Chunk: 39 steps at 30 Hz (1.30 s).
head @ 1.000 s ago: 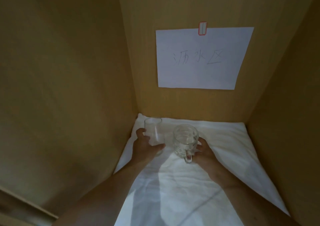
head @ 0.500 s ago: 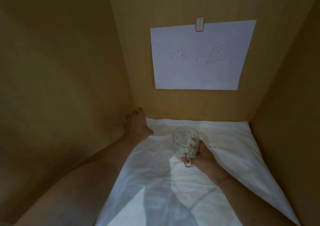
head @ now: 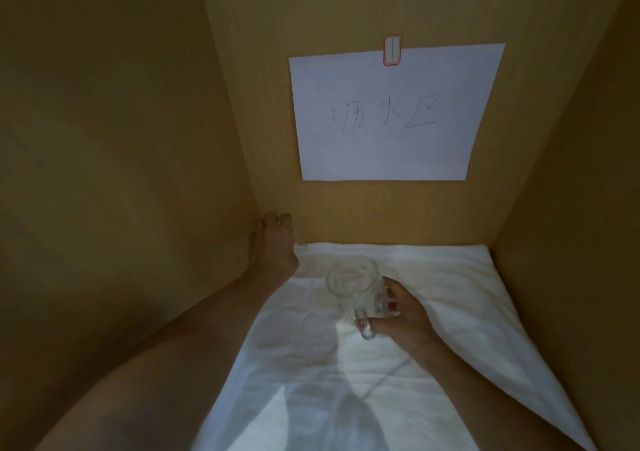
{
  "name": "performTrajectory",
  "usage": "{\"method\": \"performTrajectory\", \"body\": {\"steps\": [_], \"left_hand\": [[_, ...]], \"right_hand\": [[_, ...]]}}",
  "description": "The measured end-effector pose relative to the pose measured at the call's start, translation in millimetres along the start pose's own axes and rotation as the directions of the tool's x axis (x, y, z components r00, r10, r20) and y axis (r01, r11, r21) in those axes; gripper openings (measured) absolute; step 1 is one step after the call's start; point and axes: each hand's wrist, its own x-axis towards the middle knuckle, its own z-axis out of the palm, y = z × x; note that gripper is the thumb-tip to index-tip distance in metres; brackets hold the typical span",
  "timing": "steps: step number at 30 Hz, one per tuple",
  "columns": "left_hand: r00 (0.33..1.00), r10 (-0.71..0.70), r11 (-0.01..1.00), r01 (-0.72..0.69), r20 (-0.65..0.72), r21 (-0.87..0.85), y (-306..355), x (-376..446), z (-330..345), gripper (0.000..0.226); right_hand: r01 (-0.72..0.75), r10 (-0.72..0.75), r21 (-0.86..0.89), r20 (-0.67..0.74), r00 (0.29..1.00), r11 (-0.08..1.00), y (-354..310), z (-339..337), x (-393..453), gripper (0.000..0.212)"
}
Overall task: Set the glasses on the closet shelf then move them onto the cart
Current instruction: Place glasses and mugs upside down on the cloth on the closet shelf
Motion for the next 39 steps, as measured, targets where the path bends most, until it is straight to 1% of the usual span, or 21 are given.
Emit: {"method": "performTrajectory", "body": {"steps": [2,4,7,9,11,13,15,16,18,20,21,22,23,24,26,27,29,30,32,35,39], "left_hand": [[1.0,0.003,0.999,-0.004,-0.016,-0.046,-0.3,2.4,0.3,0.059],[0.999,0.022,0.997,-0.024,-0.025,-0.072,-3.0,6.2,0.9,0.053],[0.998,0.058,0.996,-0.06,-0.029,-0.067,-7.5,12.6,-0.7,0.05],[0.997,0.076,0.994,-0.077,-0.022,-0.072,-10.5,15.3,-1.4,0.05],[0.997,0.07,0.992,-0.071,-0.01,-0.104,-13.4,16.7,0.4,0.048],[0.997,0.08,0.988,-0.08,-0.004,-0.134,-17.0,17.9,3.4,0.053],[0.994,0.105,0.983,-0.103,0.008,-0.154,-19.9,18.3,4.6,0.066],[0.993,0.113,0.98,-0.109,0.016,-0.164,-21.0,18.2,4.1,0.073],[0.993,0.118,0.978,-0.113,0.021,-0.176,-22.8,17.4,3.1,0.079],[0.991,0.13,0.975,-0.127,0.004,-0.183,-23.1,16.3,3.1,0.079],[0.99,0.138,0.971,-0.137,-0.007,-0.195,-22.9,16.2,4.1,0.079],[0.99,0.143,0.967,-0.143,-0.019,-0.21,-22.8,15.3,5.3,0.079],[0.989,0.143,0.964,-0.146,-0.03,-0.221,-22.9,15.3,6.4,0.079],[0.99,0.139,0.963,-0.144,-0.04,-0.23,-23.2,15.2,7.3,0.078],[0.99,0.134,0.953,-0.142,-0.048,-0.268,-24.0,15.3,8.6,0.071],[0.989,0.14,0.943,-0.149,-0.052,-0.296,-24.8,15.1,9.4,0.065],[0.988,0.146,0.926,-0.157,-0.057,-0.345,-25.6,16.2,11.1,0.055],[0.988,0.144,0.919,-0.156,-0.059,-0.362,-25.4,16.5,12.0,0.052],[0.988,0.139,0.91,-0.155,-0.069,-0.384,-24.8,17.5,13.6,0.057],[0.988,0.137,0.905,-0.153,-0.068,-0.398,-25.6,18.2,14.5,0.067],[0.992,0.122,0.919,-0.127,-0.037,-0.374,-25.7,16.4,11.2,0.076]], "right_hand": [[0.042,-0.042,-0.021,-0.028,0.999,0.999,-8.4,-0.5,2.1,0.082],[0.08,-0.084,-0.089,-0.045,0.995,0.993,-17.5,-0.5,6.2,0.084],[0.114,-0.122,-0.181,-0.035,0.992,0.977,-30.1,-2.7,13.8,0.089],[0.119,-0.131,-0.22,-0.038,0.991,0.968,-41.0,-3.3,19.8,0.088],[0.135,-0.158,-0.301,-0.053,0.986,0.944,-52.5,-2.2,29.3,0.088],[0.163,-0.212,-0.427,-0.07,0.975,0.89,-66.4,3.1,38.8,0.089],[0.215,-0.308,-0.591,-0.06,0.949,0.777,-79.2,11.5,44.6,0.084],[0.233,-0.338,-0.671,-0.027,0.941,0.703,-83.9,15.9,47.0,0.083],[0.285,-0.359,-0.788,0.087,0.929,0.546,-90.0,23.5,50.4,0.083],[0.36,-0.381,-0.859,0.216,0.899,0.364,-90.0,31.0,50.1,0.088],[0.39,-0.399,-0.884,0.27,0.876,0.258,-86.0,35.4,49.6,0.088],[0.4,-0.416,-0.9,0.3,0.858,0.175,-81.9,39.7,47.6,0.086],[0.409,-0.44,-0.904,0.318,0.839,0.127,-75.6,43.2,46.2,0.081],[0.425,-0.46,-0.9,0.337,0.822,0.1,-70.7,46.4,44.0,0.077],[0.476,-0.45,-0.873,0.383,0.807,0.111,-65.1,51.1,42.5,0.078],[0.509,-0.435,-0.847,0.406,0.804,0.15,-63.1,52.8,44.1,0.081],[0.55,-0.421,-0.784,0.412,0.808,0.288,-63.6,55.3,46.5,0.086],[0.546,-0.415,-0.757,0.394,0.82,0.358,-65.1,56.5,47.2,0.091],[0.498,-0.386,-0.745,0.343,0.857,0.444,-69.9,58.6,49.6,0.101],[0.419,-0.341,-0.771,0.276,0.899,0.48,-77.1,62.0,52.7,0.103],[0.374,-0.297,-0.784,0.251,0.921,0.496,-81.0,64.1,63.9,0.092]]}}
